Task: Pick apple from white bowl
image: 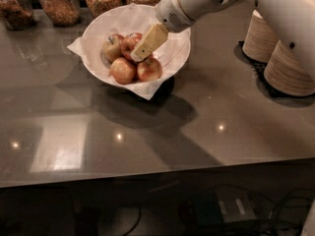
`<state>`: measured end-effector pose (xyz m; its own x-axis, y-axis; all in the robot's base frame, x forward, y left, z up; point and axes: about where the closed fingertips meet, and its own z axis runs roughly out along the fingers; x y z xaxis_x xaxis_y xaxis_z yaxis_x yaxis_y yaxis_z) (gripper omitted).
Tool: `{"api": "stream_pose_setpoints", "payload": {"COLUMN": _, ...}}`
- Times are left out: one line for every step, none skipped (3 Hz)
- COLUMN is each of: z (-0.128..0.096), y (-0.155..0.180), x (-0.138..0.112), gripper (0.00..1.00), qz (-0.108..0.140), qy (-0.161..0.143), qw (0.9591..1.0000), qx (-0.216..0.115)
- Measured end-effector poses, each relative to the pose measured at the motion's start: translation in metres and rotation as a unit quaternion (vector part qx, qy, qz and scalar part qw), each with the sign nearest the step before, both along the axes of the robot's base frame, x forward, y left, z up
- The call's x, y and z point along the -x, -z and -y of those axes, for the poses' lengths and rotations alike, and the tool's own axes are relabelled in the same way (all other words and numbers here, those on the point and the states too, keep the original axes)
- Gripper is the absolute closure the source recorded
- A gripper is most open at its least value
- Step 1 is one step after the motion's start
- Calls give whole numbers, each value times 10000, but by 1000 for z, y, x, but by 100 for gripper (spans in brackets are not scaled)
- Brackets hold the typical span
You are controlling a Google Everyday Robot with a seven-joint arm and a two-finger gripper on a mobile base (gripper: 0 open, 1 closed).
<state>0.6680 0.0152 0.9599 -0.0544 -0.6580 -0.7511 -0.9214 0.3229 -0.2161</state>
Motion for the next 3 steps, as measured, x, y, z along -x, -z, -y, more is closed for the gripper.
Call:
{"api": "stream_pose_setpoints", "payload": {"z": -14, "y": 8, "x": -3, "gripper": 0, "qz": -113, "qy": -150, "qw": 9998, "qx": -34}}
{"api": "stream_pose_setpoints", "payload": {"z": -23, "y": 15, "x": -4, "gripper": 8, "qz": -215, "qy": -246, "qw": 9995, "qx": -30}}
{"api": "stream_pose_setpoints", "payload": {"z": -28, "y": 25, "x": -7, "gripper": 31, "qz": -332, "qy": -312, "qw": 9990, "qx": 14}}
